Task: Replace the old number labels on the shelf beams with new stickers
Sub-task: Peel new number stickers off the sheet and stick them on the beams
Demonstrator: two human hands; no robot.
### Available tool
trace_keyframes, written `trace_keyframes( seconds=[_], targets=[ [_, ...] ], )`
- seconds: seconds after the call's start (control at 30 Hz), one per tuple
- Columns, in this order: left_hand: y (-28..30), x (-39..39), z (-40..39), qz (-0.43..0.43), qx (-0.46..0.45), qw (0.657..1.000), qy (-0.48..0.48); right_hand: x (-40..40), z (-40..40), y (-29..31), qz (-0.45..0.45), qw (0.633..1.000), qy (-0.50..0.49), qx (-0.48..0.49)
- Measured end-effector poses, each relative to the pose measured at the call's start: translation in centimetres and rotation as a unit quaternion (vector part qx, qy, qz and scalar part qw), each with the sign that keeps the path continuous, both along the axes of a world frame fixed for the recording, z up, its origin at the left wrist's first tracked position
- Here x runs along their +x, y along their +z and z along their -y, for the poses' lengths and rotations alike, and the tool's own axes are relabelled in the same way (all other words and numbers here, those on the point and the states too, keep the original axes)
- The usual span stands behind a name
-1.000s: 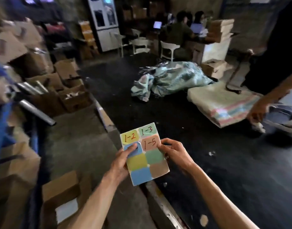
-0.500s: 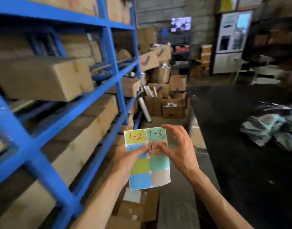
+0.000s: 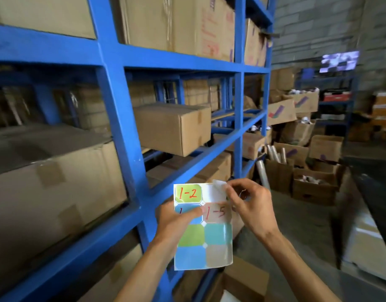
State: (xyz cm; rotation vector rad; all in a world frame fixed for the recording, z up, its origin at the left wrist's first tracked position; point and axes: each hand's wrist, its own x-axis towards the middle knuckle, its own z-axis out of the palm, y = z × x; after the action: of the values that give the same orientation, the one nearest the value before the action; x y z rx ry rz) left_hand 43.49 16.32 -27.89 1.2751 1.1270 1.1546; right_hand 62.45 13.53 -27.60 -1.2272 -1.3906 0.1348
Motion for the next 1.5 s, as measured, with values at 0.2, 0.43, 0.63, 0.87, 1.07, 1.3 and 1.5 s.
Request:
trace_keyframes(
  seconds=[0.2, 0.43, 0.63, 0.87, 1.07, 1.3, 1.5],
  targets=[
    [1.4, -4.0, -3.1, 0.01, 0.0, 1.0, 0.015, -3.4, -3.7, 1.4, -0.21, 0.968, 0.125, -0.048],
    [2.6, -6.4, -5.1, 0.009, 0.003, 1.0, 0.025, -5.5, -6.4, 2.6, -0.356, 0.914, 0.184, -0.066],
    [3.5, -6.8, -6.9, 0.0, 0.011, 0.999, 0.041, -4.6, -8.8, 3.6, -0.458, 0.853, 0.227, -0.101],
    [5.6, -6.4, -8.8, 0.003, 0.038, 0.996, 0.081, -2.5, -12.5, 5.7, -0.521, 0.807, 0.259, -0.1],
    [8.2, -5.6, -10.2, 0.003, 0.074, 0.991, 0.116, -1.3, -15.8, 7.4, -0.465, 0.841, 0.27, -0.059],
    [12.0, -5.5, -11.8, -0.007, 0.126, 0.977, 0.174, -3.2, -19.0, 11.4, -0.407, 0.88, 0.239, 0.062],
    [15.3, -7.0, -12.0, -0.023, 0.171, 0.959, 0.226, -6.4, -21.8, 16.6, -0.263, 0.915, 0.209, 0.224]
  ],
)
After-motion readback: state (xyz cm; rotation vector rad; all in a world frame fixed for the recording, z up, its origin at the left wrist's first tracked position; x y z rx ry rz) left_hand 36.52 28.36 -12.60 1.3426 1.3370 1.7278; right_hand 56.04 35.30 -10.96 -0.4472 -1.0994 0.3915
